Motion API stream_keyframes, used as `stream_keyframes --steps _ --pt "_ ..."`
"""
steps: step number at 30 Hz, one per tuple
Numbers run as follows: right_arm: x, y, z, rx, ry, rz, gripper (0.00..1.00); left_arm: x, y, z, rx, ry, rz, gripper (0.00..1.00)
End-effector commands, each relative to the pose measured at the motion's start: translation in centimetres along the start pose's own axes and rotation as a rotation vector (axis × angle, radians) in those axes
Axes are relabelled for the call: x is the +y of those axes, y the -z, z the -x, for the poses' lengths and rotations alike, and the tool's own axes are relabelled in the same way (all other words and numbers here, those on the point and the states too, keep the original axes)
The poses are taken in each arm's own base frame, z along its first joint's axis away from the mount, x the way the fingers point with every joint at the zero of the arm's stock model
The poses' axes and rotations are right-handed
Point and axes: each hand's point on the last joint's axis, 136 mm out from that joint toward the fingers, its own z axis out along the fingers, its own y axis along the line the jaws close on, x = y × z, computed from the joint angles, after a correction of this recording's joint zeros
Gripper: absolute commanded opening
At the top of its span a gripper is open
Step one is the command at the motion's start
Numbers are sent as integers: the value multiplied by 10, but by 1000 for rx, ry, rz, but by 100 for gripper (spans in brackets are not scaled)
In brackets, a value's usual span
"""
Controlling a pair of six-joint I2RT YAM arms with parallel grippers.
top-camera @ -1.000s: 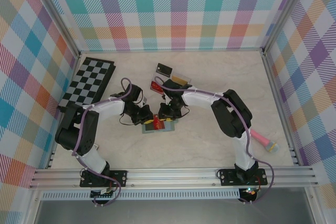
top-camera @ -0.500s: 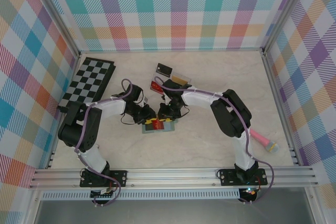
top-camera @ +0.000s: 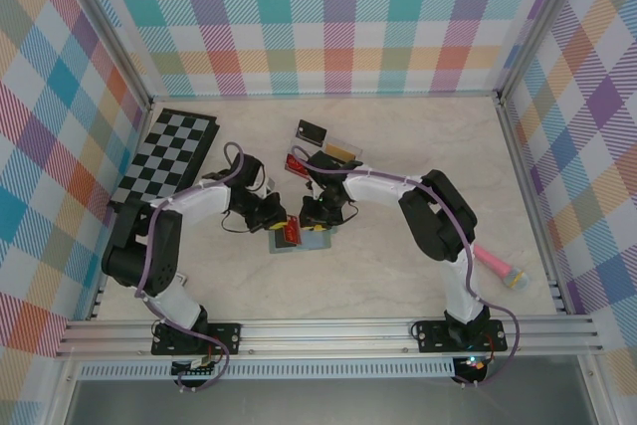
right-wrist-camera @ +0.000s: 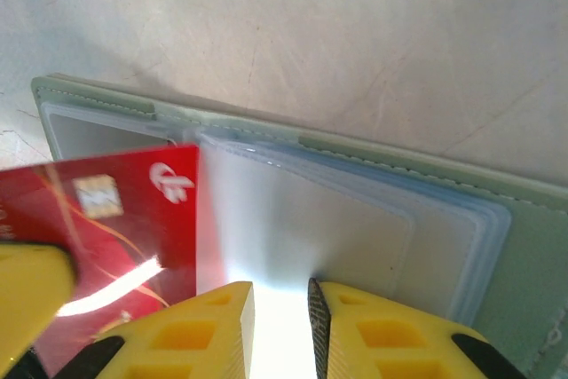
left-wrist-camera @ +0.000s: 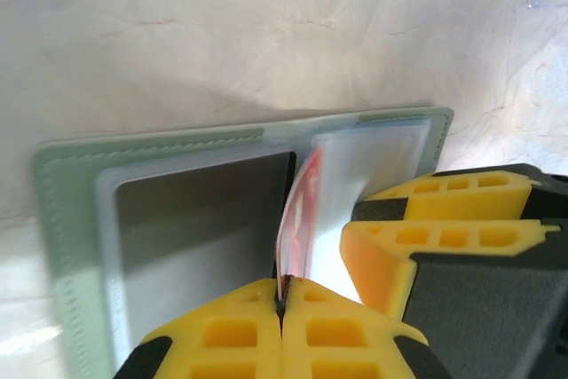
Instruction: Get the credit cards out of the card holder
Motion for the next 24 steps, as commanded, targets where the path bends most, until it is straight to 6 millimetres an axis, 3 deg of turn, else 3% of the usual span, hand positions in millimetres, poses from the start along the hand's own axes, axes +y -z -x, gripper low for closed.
stream_keyframes --steps 1,5,11,19,24 --pt "-11 2 -5 -5 -28 -29 26 20 24 2 -32 -26 131 2" --pt "22 27 5 -75 25 115 27 6 44 8 -87 -48 98 2" --pt "71 90 13 -202 94 366 40 -33 72 17 -186 -54 -52 3" --pt "77 138 11 -275 73 585 61 -87 112 27 -272 -54 -305 3" --pt "75 150 11 -297 24 690 71 -108 121 29 -258 -35 -448 3"
